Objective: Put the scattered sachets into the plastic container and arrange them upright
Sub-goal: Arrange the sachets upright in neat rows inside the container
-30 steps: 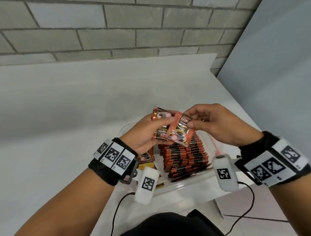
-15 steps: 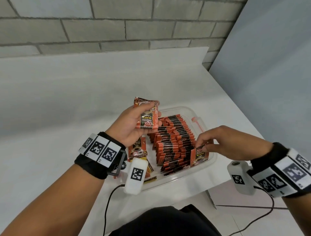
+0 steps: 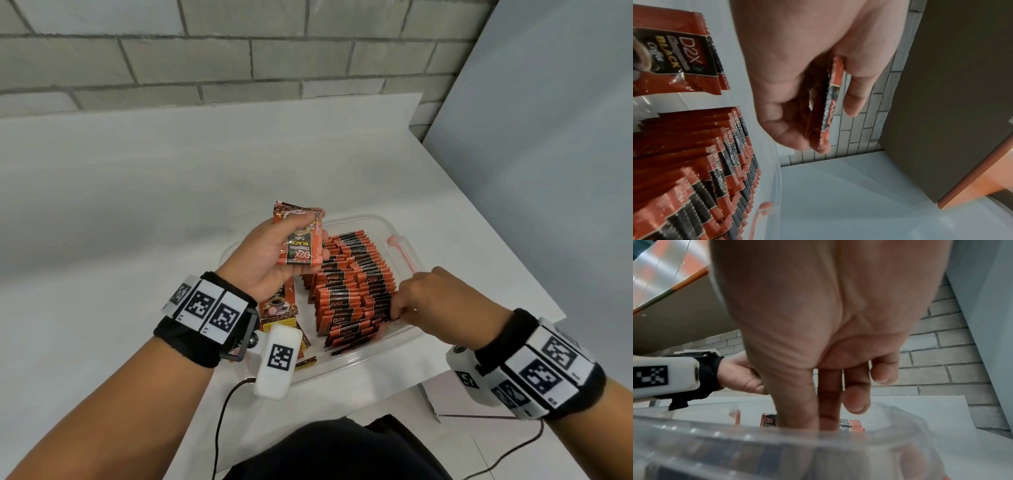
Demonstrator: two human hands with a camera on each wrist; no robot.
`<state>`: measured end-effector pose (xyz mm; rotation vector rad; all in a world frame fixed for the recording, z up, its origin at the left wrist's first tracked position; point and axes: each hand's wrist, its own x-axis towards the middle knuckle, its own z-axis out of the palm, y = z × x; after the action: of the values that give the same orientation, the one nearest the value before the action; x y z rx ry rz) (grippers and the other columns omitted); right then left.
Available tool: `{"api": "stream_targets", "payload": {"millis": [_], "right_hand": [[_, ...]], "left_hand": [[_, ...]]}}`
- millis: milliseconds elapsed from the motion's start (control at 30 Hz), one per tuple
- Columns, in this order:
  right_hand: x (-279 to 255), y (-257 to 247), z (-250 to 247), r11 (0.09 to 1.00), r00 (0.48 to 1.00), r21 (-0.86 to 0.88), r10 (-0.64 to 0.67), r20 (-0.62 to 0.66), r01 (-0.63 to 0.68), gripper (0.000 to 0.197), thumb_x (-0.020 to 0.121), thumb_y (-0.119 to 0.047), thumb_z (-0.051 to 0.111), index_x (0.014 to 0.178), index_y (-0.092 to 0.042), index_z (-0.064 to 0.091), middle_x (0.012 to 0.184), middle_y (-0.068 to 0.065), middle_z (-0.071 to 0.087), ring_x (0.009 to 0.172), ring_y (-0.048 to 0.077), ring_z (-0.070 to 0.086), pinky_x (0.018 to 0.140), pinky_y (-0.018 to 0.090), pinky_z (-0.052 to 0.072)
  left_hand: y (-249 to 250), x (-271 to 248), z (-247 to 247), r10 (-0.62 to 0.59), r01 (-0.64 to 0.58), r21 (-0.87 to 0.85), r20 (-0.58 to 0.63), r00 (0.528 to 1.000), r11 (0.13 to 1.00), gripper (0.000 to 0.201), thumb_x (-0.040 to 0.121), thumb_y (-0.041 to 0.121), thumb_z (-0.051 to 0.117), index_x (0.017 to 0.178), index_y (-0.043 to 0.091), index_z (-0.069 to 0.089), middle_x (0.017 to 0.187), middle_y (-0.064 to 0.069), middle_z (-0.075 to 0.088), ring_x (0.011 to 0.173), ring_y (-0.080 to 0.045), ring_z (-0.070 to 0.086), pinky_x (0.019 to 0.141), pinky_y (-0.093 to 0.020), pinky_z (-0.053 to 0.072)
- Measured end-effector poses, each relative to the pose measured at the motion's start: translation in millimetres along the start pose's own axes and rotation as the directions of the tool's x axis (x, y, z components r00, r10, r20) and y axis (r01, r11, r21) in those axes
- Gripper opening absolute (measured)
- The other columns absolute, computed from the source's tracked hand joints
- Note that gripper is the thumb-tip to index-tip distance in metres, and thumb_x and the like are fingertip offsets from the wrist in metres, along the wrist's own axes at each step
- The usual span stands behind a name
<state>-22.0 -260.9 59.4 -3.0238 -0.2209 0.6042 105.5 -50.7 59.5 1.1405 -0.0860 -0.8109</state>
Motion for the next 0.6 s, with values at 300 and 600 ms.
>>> {"api": "stream_targets", "payload": {"millis": [300, 600], "right_hand": [[7.7, -7.1, -4.2, 0.996, 0.999, -0.086, 0.024, 0.045, -0.02, 0.012, 0.089, -0.022, 0.059, 0.089, -0.029, 0.068, 0.087, -0.014, 0.066, 0.081, 0.009, 0.059, 0.081, 0.024, 0.035], [10.7, -4.9, -6.8, 0.998, 0.993, -0.019, 0.068, 0.1, -0.066, 0.008, 0.085, -0.02, 0.064, 0.086, -0.026, 0.069, 0.081, -0.014, 0.064, 0.074, 0.007, 0.055, 0.067, 0.016, 0.029]], "left_hand": [[0.3, -1.9, 2.0, -0.015, 0.015, 0.006, -0.013, 1.0, 1.0, 0.056, 0.073, 0.032, 0.062, 0.123, 0.008, 0.056, 0.079, -0.005, 0.072, 0.066, -0.019, 0.067, 0.059, -0.029, 0.054], [-1.5, -1.4, -0.1, -0.037, 0.036, -0.045, -0.018, 0.999, 0.998, 0.025, 0.091, 0.02, 0.054, 0.113, 0.009, 0.058, 0.08, -0.007, 0.072, 0.066, -0.02, 0.069, 0.06, -0.03, 0.056]]}}
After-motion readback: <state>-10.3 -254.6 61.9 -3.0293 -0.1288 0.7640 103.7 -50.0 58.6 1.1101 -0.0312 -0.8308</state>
